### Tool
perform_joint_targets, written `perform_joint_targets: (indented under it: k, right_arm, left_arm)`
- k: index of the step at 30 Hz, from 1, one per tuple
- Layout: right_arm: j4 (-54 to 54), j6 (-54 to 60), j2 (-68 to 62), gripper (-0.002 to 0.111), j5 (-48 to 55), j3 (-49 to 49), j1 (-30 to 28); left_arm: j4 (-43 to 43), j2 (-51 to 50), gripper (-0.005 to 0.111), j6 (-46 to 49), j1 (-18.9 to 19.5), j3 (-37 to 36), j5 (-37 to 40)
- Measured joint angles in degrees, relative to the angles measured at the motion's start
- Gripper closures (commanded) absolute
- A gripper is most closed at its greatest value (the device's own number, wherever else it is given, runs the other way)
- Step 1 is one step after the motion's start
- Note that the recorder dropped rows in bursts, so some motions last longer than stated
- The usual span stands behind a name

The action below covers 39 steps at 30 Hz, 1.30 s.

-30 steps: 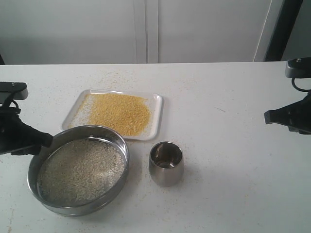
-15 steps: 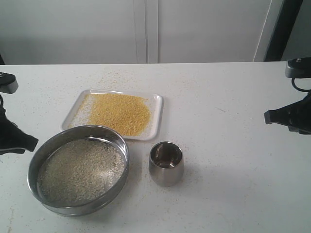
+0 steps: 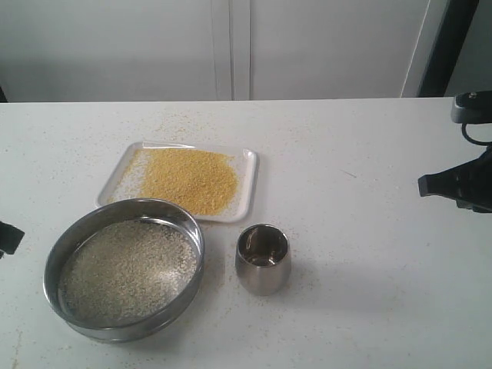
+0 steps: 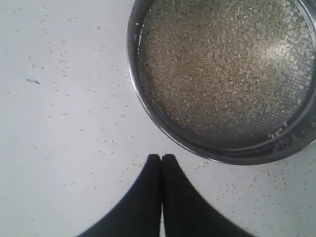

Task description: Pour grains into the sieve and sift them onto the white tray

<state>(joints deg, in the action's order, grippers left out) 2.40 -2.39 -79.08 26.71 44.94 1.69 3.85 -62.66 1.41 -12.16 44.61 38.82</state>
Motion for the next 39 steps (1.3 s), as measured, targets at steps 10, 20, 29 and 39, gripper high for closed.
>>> perform_joint_targets:
  k: [10, 20, 29, 39]
  right_arm:
    - [0.00, 0.00, 0.00, 0.108, 0.00, 0.00, 0.00]
    - [0.00, 0.00, 0.00, 0.108, 0.00, 0.00, 0.00]
    - [0.00, 0.00, 0.00, 0.108, 0.00, 0.00, 0.00]
    - [0.00, 0.00, 0.00, 0.108, 0.00, 0.00, 0.00]
  left_arm:
    - [-5.99, 11.12, 0.107, -6.14, 0.00, 0.00, 7.38]
    - [-6.27, 16.76, 0.107, -8.40, 0.00, 0.00, 8.94]
    - [-6.27, 16.81, 0.107, -8.52, 0.00, -0.14, 8.30]
    - [-11.18, 32.46, 0.107, -4.34, 0.11, -12.34, -8.58]
